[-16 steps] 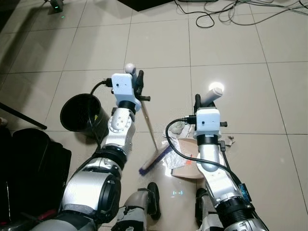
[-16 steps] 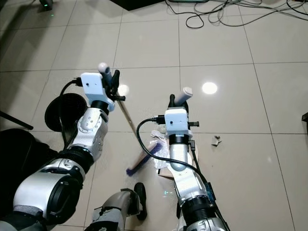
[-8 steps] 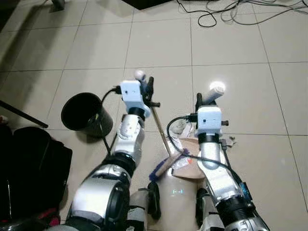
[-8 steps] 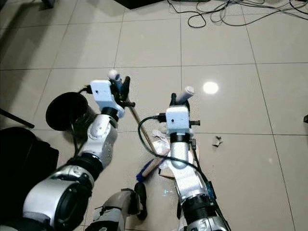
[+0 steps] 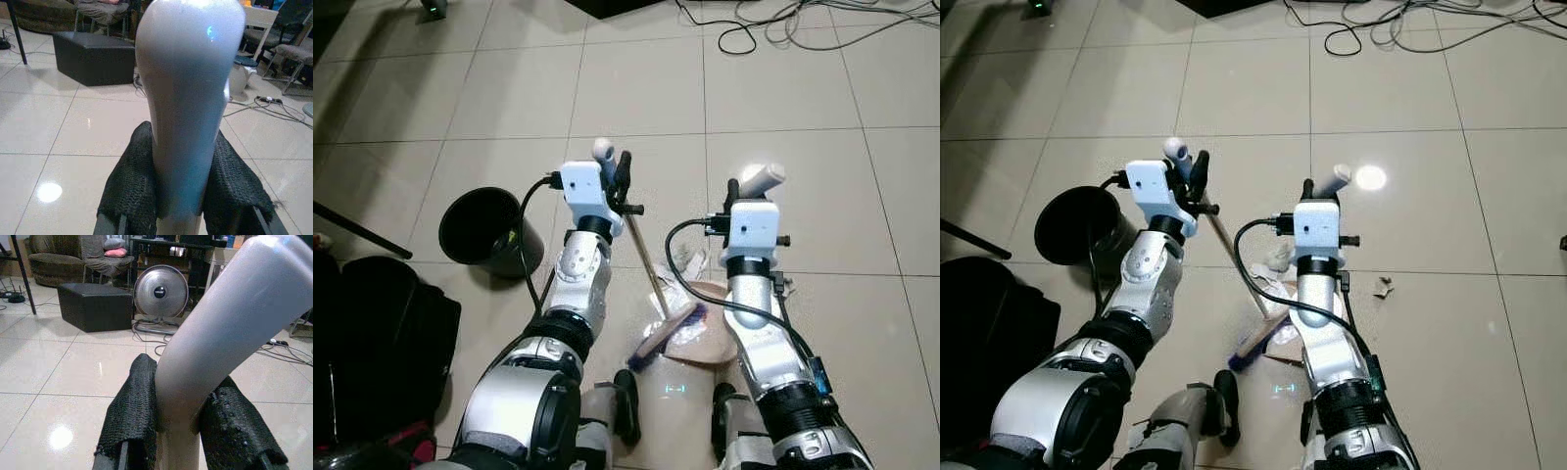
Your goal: Sweep floor
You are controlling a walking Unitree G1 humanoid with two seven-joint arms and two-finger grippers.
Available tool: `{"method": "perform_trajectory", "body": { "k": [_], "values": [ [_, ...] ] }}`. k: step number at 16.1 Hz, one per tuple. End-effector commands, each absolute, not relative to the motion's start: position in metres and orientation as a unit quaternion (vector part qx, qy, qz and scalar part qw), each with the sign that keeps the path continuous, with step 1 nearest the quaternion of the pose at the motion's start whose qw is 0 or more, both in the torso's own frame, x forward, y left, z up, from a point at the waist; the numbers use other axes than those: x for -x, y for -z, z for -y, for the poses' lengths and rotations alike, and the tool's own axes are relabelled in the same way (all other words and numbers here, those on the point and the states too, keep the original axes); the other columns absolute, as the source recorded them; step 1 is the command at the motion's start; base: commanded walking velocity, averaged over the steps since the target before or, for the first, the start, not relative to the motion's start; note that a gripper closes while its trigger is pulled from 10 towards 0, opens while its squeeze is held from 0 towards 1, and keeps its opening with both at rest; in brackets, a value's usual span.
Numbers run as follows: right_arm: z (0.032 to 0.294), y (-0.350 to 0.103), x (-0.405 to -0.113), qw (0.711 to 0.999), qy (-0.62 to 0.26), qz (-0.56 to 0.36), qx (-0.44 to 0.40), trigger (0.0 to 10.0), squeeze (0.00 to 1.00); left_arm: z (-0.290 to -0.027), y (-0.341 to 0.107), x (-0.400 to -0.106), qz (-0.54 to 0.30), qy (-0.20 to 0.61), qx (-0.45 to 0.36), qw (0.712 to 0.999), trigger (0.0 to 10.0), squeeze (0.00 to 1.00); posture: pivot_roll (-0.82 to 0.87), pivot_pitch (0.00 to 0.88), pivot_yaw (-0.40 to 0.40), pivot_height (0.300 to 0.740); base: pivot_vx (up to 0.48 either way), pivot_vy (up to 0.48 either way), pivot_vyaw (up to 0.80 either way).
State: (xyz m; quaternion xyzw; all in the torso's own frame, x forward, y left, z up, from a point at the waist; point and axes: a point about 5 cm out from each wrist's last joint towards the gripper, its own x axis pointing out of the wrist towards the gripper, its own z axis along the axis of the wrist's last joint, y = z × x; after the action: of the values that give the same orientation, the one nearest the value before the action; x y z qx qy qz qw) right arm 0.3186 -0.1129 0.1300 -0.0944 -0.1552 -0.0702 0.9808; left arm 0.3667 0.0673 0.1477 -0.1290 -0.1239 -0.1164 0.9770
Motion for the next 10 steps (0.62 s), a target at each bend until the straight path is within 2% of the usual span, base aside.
{"method": "perform_trajectory", "body": {
  "k": [1, 5, 7, 8, 9, 10],
  "values": [
    [0.115, -0.109, -0.315, 0.987, 0.069, 0.104, 0.100, 10.0, 0.00, -0.037, -0.136, -0.353, 0.098, 0.139, 0.191, 0.967, 10.0, 0.00, 0.05, 0.312, 0.163, 0.740, 0.000, 0.000, 0.00],
    [0.117, -0.108, -0.316, 0.987, 0.066, 0.103, 0.103, 10.0, 0.00, -0.025, -0.150, -0.349, 0.122, 0.189, 0.212, 0.951, 10.0, 0.00, 0.06, 0.308, 0.165, 0.740, 0.000, 0.000, 0.00],
    [0.119, -0.107, -0.317, 0.987, 0.064, 0.102, 0.107, 10.0, 0.00, -0.037, -0.177, -0.359, 0.164, 0.203, 0.220, 0.940, 10.0, 0.00, 0.07, 0.298, 0.160, 0.740, 0.000, 0.000, 0.00],
    [0.119, -0.107, -0.317, 0.987, 0.064, 0.102, 0.107, 10.0, 0.00, -0.037, -0.177, -0.359, 0.164, 0.203, 0.220, 0.940, 10.0, 0.00, 0.07, 0.298, 0.160, 0.740, 0.000, 0.000, 0.00],
    [0.121, -0.105, -0.317, 0.987, 0.062, 0.101, 0.111, 10.0, 0.00, -0.054, -0.198, -0.370, 0.198, 0.200, 0.198, 0.939, 10.0, 0.00, 0.07, 0.291, 0.156, 0.740, 0.000, 0.000, 0.00],
    [0.122, -0.105, -0.317, 0.987, 0.062, 0.101, 0.111, 10.0, 0.00, -0.059, -0.203, -0.372, 0.204, 0.198, 0.193, 0.939, 10.0, 0.00, 0.07, 0.290, 0.156, 0.740, 0.000, 0.000, 0.00]
  ]
}}
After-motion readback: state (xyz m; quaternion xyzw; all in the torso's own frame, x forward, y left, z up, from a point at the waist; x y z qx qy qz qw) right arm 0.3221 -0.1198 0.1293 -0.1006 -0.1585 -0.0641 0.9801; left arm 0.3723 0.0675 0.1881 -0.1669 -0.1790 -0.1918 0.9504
